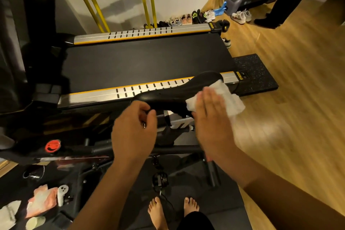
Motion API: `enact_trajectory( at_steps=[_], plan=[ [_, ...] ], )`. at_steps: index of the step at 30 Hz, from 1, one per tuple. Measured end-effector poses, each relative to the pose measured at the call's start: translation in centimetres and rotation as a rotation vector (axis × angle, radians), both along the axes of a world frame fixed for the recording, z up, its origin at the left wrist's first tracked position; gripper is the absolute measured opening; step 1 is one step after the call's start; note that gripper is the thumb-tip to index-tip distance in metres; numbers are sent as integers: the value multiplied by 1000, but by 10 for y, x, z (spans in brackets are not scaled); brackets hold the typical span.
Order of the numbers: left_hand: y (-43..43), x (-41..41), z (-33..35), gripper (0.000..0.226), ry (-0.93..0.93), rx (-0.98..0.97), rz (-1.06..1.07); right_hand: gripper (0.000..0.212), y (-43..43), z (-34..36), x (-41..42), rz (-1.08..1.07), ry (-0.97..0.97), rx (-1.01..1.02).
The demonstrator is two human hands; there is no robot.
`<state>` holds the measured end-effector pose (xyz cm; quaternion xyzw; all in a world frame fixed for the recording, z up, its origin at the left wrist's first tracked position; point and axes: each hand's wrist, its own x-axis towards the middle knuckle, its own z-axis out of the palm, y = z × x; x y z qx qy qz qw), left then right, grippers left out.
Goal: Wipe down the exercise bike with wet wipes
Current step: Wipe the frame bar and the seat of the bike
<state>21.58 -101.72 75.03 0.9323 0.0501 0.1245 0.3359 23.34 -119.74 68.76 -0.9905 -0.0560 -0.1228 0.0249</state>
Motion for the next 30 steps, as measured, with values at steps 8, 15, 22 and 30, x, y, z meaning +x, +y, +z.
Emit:
enact_trajectory(
  at_steps=[8,15,22,30],
  plan=[
    [21,38,5,21,-88,-3,-61,49,80,31,35,345,37,282],
    [25,36,-6,35,8,-24,-121,44,-19,32,23,28,43,296],
    [25,36,-5,35,10,-76,-92,32,-40,44,36,-119,-26,644],
    [30,40,-13,35,-5,-121,-113,36,-50,45,29,-269,30,486]
  ],
)
